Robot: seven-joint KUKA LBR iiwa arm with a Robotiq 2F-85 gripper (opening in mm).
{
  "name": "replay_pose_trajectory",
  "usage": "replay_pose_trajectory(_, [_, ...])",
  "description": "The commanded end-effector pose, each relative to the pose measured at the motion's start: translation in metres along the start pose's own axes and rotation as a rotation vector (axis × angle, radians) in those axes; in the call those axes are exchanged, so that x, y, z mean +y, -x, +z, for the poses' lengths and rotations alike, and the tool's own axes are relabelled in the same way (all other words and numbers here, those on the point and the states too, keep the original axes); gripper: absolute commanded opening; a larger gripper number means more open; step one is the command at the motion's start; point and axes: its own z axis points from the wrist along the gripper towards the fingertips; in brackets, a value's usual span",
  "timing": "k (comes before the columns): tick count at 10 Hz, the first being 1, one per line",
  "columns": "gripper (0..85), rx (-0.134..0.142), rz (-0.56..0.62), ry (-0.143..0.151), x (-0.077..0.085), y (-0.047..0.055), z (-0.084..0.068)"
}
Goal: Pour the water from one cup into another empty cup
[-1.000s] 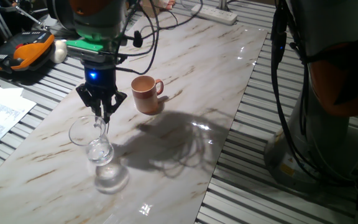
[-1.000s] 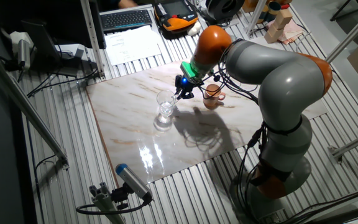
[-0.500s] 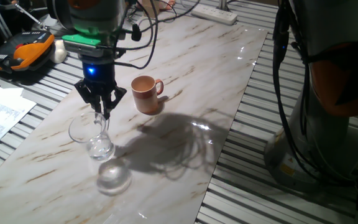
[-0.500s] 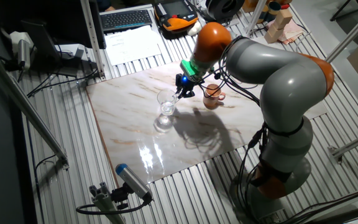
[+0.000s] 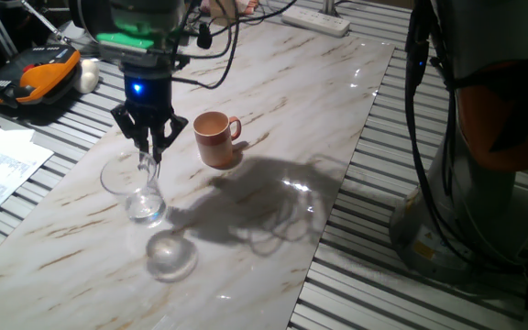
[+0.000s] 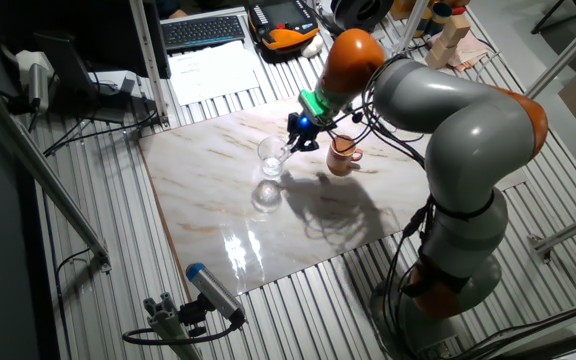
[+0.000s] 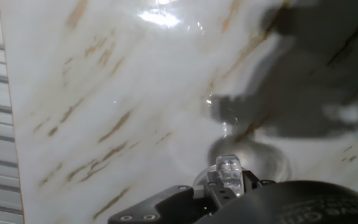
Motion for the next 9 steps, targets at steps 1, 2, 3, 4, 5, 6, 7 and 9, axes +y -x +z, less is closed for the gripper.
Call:
replay_pose_trajectory(1, [0.0, -0.004, -0.006, -0.011, 0.000, 0.000, -0.003])
replay_pose_trajectory(2, [0.0, -0.012, -0.010, -0.019, 0.000, 0.000, -0.005])
replay_pose_trajectory(3, [0.0, -0.010, -0.014, -0.021, 0.000, 0.001, -0.009])
replay_pose_trajectory(4, [0.0, -0.007, -0.021, -0.023, 0.000, 0.003, -0.015])
replay_pose_trajectory(5, [0.0, -0.007, -0.026, -0.026, 0.000, 0.004, -0.021])
replay_pose_trajectory(6, [0.0, -0.010, -0.033, -0.035, 0.000, 0.006, -0.026])
replay_pose_trajectory(7, [0.0, -0.021, -0.038, -0.043, 0.000, 0.008, -0.028])
replay_pose_trajectory(9, [0.0, -0.050, -0.035, -0.050, -0.002, 0.011, -0.030])
